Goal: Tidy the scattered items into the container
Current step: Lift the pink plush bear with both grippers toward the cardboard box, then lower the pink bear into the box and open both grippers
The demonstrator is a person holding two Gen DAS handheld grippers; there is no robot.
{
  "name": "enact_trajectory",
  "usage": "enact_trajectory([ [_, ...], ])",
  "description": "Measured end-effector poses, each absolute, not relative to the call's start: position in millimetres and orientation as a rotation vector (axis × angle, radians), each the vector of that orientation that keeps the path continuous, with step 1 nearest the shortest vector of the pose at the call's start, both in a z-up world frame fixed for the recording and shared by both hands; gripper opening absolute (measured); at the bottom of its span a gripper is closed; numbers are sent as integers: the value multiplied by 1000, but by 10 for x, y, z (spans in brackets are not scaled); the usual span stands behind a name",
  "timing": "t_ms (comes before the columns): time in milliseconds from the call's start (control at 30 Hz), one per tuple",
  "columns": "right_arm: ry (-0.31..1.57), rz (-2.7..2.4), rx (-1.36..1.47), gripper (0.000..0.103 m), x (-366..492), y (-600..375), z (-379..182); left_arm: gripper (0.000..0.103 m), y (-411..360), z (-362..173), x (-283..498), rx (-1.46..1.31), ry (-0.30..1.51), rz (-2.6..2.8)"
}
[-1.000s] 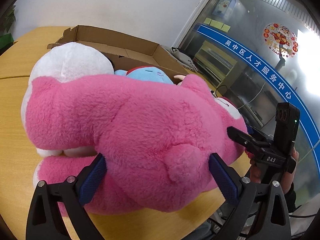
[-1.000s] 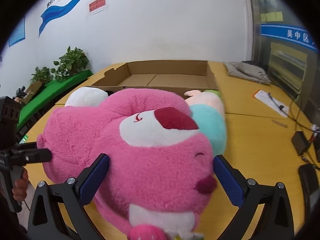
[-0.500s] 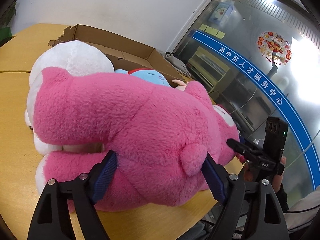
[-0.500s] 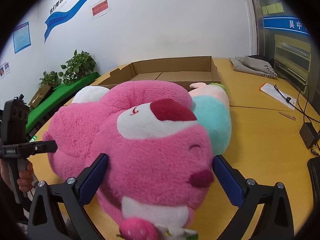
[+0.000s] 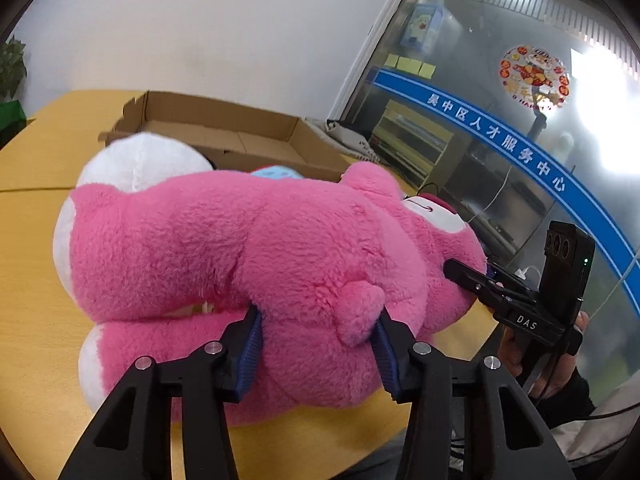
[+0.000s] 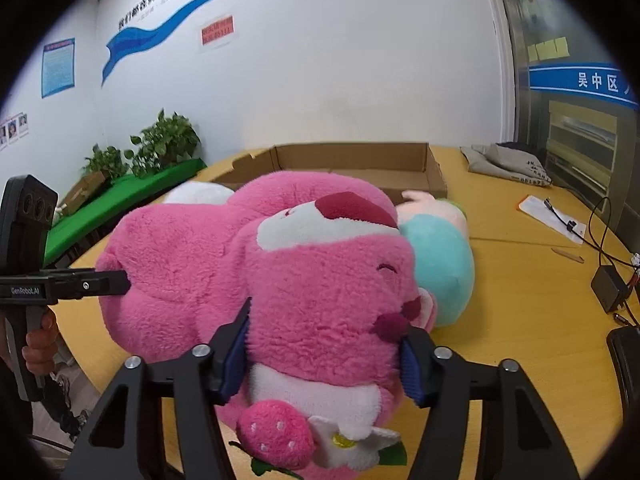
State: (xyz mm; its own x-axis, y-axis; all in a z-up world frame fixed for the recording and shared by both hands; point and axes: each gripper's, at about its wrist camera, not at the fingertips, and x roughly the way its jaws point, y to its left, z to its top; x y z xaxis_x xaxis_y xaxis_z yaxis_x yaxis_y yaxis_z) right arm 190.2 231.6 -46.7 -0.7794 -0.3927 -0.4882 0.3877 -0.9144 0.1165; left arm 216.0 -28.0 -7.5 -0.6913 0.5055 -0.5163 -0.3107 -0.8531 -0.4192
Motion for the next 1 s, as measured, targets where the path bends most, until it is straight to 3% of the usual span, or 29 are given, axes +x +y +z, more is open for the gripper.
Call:
enact_trajectory([
  [267,-62,-2618,528,59,1750,2292,242,52,-430,694,1919,-771,-365,2576],
  [600,-98,-2617,654,59,-233,2106,776,52,-864,1189,-360,-894,-316,2546],
  [767,-176,-2613,809,59,-1645,2137,635,52,-1058,950,-1900,-1016,-349,2498],
  [1000,-142,-2591,1155,59,-3212,2061,-220,51,-1178,-246,-3303,-1380,-465,2365],
])
